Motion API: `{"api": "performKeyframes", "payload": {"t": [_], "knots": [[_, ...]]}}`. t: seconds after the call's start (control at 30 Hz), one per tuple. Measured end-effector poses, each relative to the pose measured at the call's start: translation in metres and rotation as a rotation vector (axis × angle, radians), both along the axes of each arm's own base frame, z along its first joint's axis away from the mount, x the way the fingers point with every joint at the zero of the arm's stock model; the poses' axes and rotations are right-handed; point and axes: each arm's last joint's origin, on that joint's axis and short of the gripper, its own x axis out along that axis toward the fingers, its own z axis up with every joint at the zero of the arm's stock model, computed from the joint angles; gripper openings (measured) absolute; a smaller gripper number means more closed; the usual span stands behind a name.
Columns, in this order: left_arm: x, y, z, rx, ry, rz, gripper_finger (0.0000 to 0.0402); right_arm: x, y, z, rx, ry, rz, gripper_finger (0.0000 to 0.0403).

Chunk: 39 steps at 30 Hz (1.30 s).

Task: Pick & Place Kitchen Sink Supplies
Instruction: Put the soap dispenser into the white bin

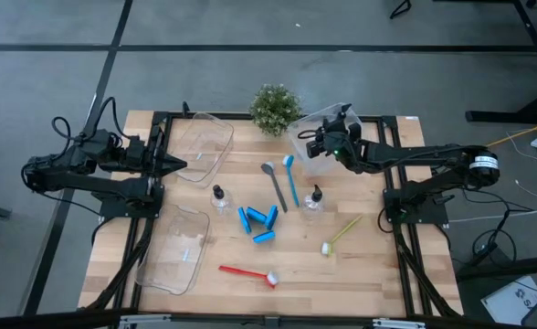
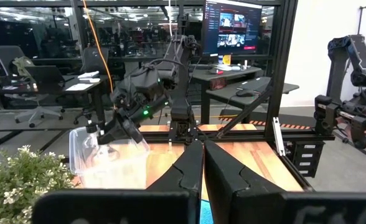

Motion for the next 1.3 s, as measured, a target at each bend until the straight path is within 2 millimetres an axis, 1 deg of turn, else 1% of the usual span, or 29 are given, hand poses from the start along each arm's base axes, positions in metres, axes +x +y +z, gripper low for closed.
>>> {"api": "performKeyframes", "payload": {"t": [0.3,0.6,0.83,0.97,1.17,1.3], "knots": [[0.0000,0.0000,0.0000,0.000,0.000,0.000,0.0011,0.0005,0.0010,-0.0012,0.034,0.003,0.044,0.0165],[0.0000,0.0000,0.0000,0.000,0.000,0.000,0.0010,0.0033,0.0030,-0.0018,0.096,-0.023,0.137,0.0168],[0.0000,0.0000,0.0000,0.000,0.000,0.000,0.0010,0.0047,0.0044,-0.0024,0.114,0.003,0.220,0.0171],[0.0000,0.0000,0.0000,0.000,0.000,0.000,0.0013,0.0056,0.0055,-0.0029,0.137,0.003,0.268,0.0194],[0.0001,0.0000,0.0000,0.000,0.000,0.000,0.0011,0.0067,0.0069,-0.0033,0.126,0.058,0.363,0.0252],[0.0001,0.0000,0.0000,0.000,0.000,0.000,0.0013,0.0069,0.0073,-0.0035,0.130,0.059,0.375,0.0275]]}}
